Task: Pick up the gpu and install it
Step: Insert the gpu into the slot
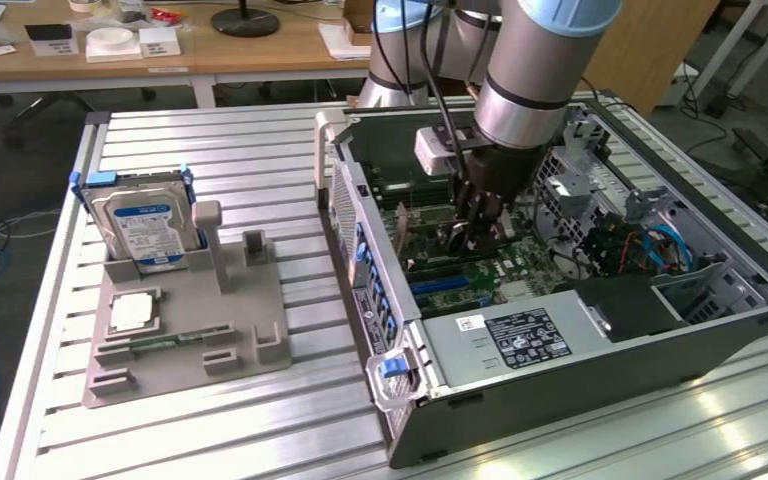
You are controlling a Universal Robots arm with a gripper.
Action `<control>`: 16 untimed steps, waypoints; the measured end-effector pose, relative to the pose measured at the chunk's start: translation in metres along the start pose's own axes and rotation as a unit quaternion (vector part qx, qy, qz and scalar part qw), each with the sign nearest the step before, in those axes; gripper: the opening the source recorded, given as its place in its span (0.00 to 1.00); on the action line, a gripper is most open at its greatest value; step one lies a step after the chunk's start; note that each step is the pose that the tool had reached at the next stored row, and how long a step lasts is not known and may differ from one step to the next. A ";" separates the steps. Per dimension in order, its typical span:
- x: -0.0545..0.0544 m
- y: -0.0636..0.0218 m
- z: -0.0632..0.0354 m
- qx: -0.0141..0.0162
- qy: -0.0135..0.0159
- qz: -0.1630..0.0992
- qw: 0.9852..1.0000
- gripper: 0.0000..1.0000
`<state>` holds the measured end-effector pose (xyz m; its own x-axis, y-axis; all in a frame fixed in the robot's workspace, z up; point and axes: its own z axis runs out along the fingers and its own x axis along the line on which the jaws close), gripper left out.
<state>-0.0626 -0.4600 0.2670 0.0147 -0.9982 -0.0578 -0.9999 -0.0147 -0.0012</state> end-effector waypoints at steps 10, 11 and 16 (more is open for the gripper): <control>0.004 0.0034 0.0122 -0.001 0.000 0.000 1.000 0.28; 0.005 0.0034 0.0136 -0.001 0.000 0.000 1.000 0.28; 0.006 0.0047 0.0180 -0.001 0.000 0.000 1.000 0.28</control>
<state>-0.0672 -0.4647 0.2487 0.0145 -0.9982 -0.0576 -0.9999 -0.0145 0.0002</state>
